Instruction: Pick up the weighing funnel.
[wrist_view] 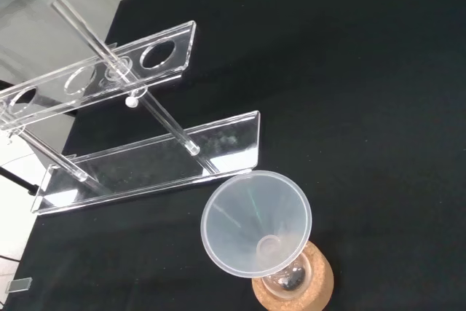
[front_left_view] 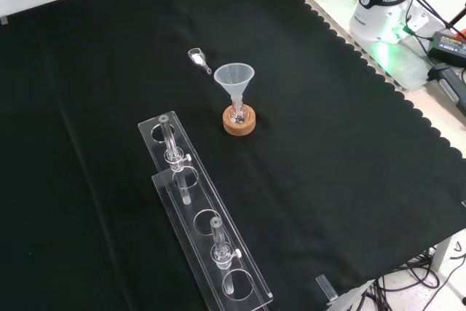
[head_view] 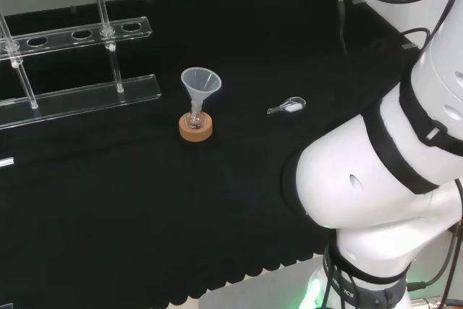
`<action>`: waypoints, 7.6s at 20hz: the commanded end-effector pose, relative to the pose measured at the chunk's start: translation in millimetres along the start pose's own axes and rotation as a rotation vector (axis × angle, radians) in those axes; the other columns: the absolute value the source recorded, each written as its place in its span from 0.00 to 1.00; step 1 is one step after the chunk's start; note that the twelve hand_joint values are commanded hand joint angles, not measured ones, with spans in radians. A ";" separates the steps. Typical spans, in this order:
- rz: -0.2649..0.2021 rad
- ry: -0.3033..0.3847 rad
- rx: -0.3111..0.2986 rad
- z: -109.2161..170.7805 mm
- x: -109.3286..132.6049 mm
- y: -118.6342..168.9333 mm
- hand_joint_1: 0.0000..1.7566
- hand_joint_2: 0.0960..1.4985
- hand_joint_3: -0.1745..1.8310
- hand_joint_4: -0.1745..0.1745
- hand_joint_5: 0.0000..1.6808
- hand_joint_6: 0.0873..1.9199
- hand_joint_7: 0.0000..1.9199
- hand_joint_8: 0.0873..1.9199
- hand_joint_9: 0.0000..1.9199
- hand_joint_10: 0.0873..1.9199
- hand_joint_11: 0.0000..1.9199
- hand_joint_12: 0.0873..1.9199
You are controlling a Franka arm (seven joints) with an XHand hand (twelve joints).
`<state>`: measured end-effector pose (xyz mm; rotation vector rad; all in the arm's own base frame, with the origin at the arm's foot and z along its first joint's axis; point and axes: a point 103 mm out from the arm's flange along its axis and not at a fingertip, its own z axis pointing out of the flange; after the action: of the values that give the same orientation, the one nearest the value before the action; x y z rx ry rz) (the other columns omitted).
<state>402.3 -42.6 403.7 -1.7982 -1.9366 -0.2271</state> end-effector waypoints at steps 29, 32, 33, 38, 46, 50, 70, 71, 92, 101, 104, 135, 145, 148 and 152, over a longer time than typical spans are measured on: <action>0.085 -0.402 -0.393 100.6 -220.7 41.7 0.36 0.47 0.08 0.07 0.15 0.00 0.05 0.44 0.20 0.45 0.25 0.73; 0.074 -0.381 -0.331 112.9 -246.9 56.7 0.36 0.47 0.08 0.07 0.16 0.00 0.05 0.44 0.20 0.45 0.25 0.73; 0.061 -0.379 -0.303 117.2 -258.2 58.8 0.36 0.47 0.08 0.07 0.17 0.00 0.05 0.44 0.20 0.45 0.25 0.73; 0.020 -0.407 -0.189 142.5 -290.9 49.6 0.35 0.47 0.09 0.06 0.18 0.00 0.06 0.45 0.21 0.45 0.25 0.73; -0.009 -0.421 -0.031 187.5 -353.9 48.4 0.34 0.48 0.09 0.04 0.20 0.00 0.08 0.45 0.21 0.44 0.25 0.73; -0.075 -0.428 0.007 200.0 -352.8 41.3 0.34 0.48 0.09 0.03 0.21 0.00 0.09 0.46 0.21 0.44 0.24 0.73; -0.179 -0.508 0.031 221.6 -285.3 84.3 0.34 0.48 0.09 0.01 0.25 0.00 0.16 0.46 0.25 0.42 0.26 0.71; -0.178 -0.509 0.035 222.2 -284.5 85.8 0.35 0.48 0.09 0.01 0.26 0.00 0.17 0.46 0.26 0.42 0.26 0.71; -0.154 -0.457 0.029 221.9 -297.9 81.5 0.36 0.49 0.09 0.00 0.32 0.04 0.27 0.45 0.34 0.37 0.31 0.68; -0.136 -0.434 0.050 238.5 -286.9 90.7 0.36 0.49 0.09 0.00 0.33 0.05 0.28 0.45 0.35 0.37 0.31 0.68; -0.142 -0.414 0.034 239.4 -288.1 90.8 0.36 0.49 0.09 0.00 0.33 0.06 0.30 0.46 0.36 0.37 0.32 0.67; -0.125 -0.447 0.024 241.3 -285.8 93.0 0.41 0.50 0.10 0.00 0.37 0.50 0.51 0.53 0.49 0.32 0.39 0.63; -0.120 -0.453 0.015 238.9 -285.9 93.9 0.41 0.50 0.10 0.00 0.41 0.54 0.56 0.54 0.53 0.31 0.42 0.62; -0.122 -0.453 0.006 238.3 -285.6 93.8 0.42 0.50 0.10 0.00 0.45 0.55 0.59 0.54 0.57 0.30 0.45 0.60; -0.121 -0.448 0.003 238.9 -285.6 94.1 0.43 0.50 0.10 0.00 0.49 0.54 0.62 0.54 0.60 0.28 0.48 0.59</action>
<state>442.7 -181.8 48.1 -1.8471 -2.3500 0.1600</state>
